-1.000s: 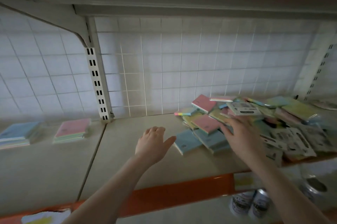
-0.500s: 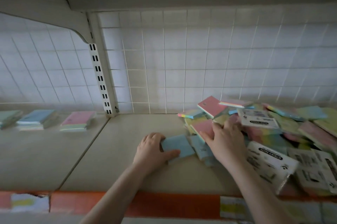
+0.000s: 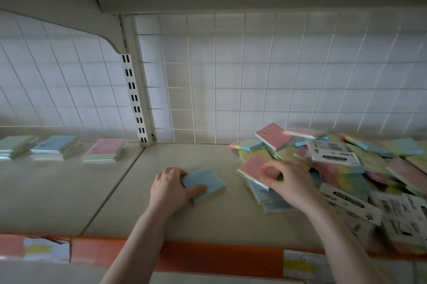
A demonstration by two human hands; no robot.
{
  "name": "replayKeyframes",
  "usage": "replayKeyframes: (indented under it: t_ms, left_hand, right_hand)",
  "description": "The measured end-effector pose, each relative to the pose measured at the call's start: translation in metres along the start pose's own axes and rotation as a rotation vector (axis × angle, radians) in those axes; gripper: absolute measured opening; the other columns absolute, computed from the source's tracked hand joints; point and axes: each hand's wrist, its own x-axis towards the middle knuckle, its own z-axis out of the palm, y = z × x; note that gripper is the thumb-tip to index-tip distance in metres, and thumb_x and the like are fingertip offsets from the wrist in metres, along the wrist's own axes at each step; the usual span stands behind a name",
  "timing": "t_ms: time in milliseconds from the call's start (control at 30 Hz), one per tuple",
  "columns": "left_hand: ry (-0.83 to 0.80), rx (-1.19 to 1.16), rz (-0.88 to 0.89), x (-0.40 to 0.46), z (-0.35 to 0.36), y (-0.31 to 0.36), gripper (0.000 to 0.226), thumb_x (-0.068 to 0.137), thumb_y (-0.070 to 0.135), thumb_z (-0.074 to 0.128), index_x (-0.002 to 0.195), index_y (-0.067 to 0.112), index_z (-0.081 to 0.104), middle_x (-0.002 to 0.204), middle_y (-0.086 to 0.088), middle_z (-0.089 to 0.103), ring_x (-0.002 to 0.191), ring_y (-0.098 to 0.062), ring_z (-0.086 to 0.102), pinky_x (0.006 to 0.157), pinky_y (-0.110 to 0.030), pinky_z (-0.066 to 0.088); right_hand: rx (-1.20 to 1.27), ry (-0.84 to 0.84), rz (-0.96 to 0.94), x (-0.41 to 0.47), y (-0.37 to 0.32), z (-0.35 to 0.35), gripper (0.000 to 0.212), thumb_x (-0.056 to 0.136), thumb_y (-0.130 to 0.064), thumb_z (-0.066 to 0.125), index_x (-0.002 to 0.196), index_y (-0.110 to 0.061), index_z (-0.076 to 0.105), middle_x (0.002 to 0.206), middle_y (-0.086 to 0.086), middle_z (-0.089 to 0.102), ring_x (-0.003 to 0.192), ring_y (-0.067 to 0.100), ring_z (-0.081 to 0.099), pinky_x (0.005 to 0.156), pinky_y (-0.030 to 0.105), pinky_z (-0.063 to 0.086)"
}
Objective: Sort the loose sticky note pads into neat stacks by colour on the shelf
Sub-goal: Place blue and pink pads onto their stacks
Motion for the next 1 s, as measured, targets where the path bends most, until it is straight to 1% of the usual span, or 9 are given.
replayKeyframes:
  t_ms: [100, 167, 300, 433, 500, 600, 733, 833, 1000]
  left_hand:
    - [0.009, 0.059, -0.029, 0.0, -0.002, 0.002, 0.074, 0.067, 0.068, 0.067, 0.122, 0.021, 0.052, 0.124, 0.0, 0.052, 0.118, -0.022, 0.043, 0.096, -0.033, 0.037]
    - [0.005, 0.082, -0.042, 0.0, -0.005, 0.005, 0.071, 0.065, 0.068, 0.069, 0.115, 0.021, 0.05, 0.117, 0.0, 0.055, 0.114, -0.023, 0.047, 0.091, -0.033, 0.038]
    - [-0.03, -0.111, 0.007, 0.0, -0.012, 0.007, 0.06, 0.064, 0.045, 0.082, 0.1, 0.016, 0.043, 0.097, 0.0, 0.054, 0.09, -0.021, 0.053, 0.075, -0.03, 0.043]
    - [-0.008, -0.34, 0.069, 0.001, -0.017, 0.007, 0.052, 0.065, 0.019, 0.084, 0.102, 0.018, 0.048, 0.091, 0.001, 0.057, 0.078, -0.013, 0.053, 0.064, -0.025, 0.043]
    - [-0.005, -0.428, 0.071, 0.001, -0.021, 0.005, 0.049, 0.067, 0.012, 0.082, 0.104, 0.02, 0.051, 0.086, 0.006, 0.056, 0.073, -0.006, 0.052, 0.059, -0.018, 0.04]
    - [0.006, -0.475, 0.067, 0.0, -0.026, -0.001, 0.044, 0.068, 0.009, 0.081, 0.104, 0.018, 0.057, 0.084, 0.006, 0.057, 0.072, -0.007, 0.052, 0.06, -0.018, 0.041]
    - [0.011, -0.482, 0.032, -0.006, -0.034, -0.011, 0.033, 0.069, 0.01, 0.081, 0.092, 0.019, 0.06, 0.078, 0.003, 0.06, 0.071, -0.014, 0.056, 0.065, -0.026, 0.048]
    - [0.028, -0.622, -0.024, -0.015, -0.041, -0.018, 0.026, 0.069, 0.004, 0.08, 0.082, 0.017, 0.062, 0.071, -0.001, 0.061, 0.067, -0.016, 0.057, 0.06, -0.025, 0.048]
    - [0.119, -0.801, -0.107, -0.027, -0.058, -0.039, 0.019, 0.066, 0.004, 0.082, 0.072, 0.008, 0.064, 0.065, -0.005, 0.06, 0.065, -0.019, 0.057, 0.068, -0.037, 0.05]
  right_hand:
    - [0.107, -0.001, 0.056, 0.001, -0.002, -0.004, 0.063, 0.076, -0.038, 0.074, 0.131, -0.024, 0.046, 0.116, -0.002, 0.052, 0.109, 0.019, 0.05, 0.085, 0.032, 0.04]
    - [0.169, -0.012, 0.067, 0.001, -0.002, -0.006, 0.08, 0.075, -0.034, 0.077, 0.142, -0.023, 0.034, 0.127, 0.001, 0.044, 0.118, 0.019, 0.044, 0.09, 0.031, 0.037]
    - [0.298, 0.032, 0.034, 0.001, -0.003, -0.007, 0.087, 0.069, -0.018, 0.082, 0.143, -0.03, 0.036, 0.126, -0.001, 0.04, 0.119, 0.018, 0.042, 0.093, 0.03, 0.036]
    - [0.353, 0.134, 0.039, 0.005, -0.011, -0.003, 0.098, 0.064, -0.003, 0.082, 0.142, -0.036, 0.032, 0.115, -0.002, 0.039, 0.111, 0.022, 0.05, 0.094, 0.041, 0.045]
    - [0.387, 0.181, 0.033, 0.005, -0.016, -0.001, 0.101, 0.065, 0.001, 0.079, 0.145, -0.033, 0.029, 0.108, -0.002, 0.046, 0.104, 0.022, 0.055, 0.091, 0.041, 0.047]
    - [0.39, 0.192, 0.029, 0.004, -0.022, 0.0, 0.089, 0.065, 0.001, 0.078, 0.14, -0.029, 0.039, 0.091, -0.002, 0.063, 0.089, 0.022, 0.062, 0.081, 0.039, 0.049]
    - [0.263, 0.127, -0.015, 0.002, -0.027, 0.001, 0.037, 0.069, -0.012, 0.076, 0.101, -0.025, 0.063, 0.086, -0.006, 0.069, 0.083, 0.016, 0.064, 0.072, 0.032, 0.05]
    - [0.238, 0.087, -0.098, -0.001, -0.029, 0.004, 0.019, 0.079, -0.015, 0.071, 0.094, -0.022, 0.062, 0.085, -0.005, 0.066, 0.079, 0.013, 0.06, 0.06, 0.019, 0.042]
    - [0.277, 0.064, -0.191, 0.007, -0.038, 0.008, 0.008, 0.087, -0.014, 0.064, 0.085, -0.019, 0.057, 0.075, -0.007, 0.06, 0.071, 0.015, 0.056, 0.058, 0.023, 0.039]
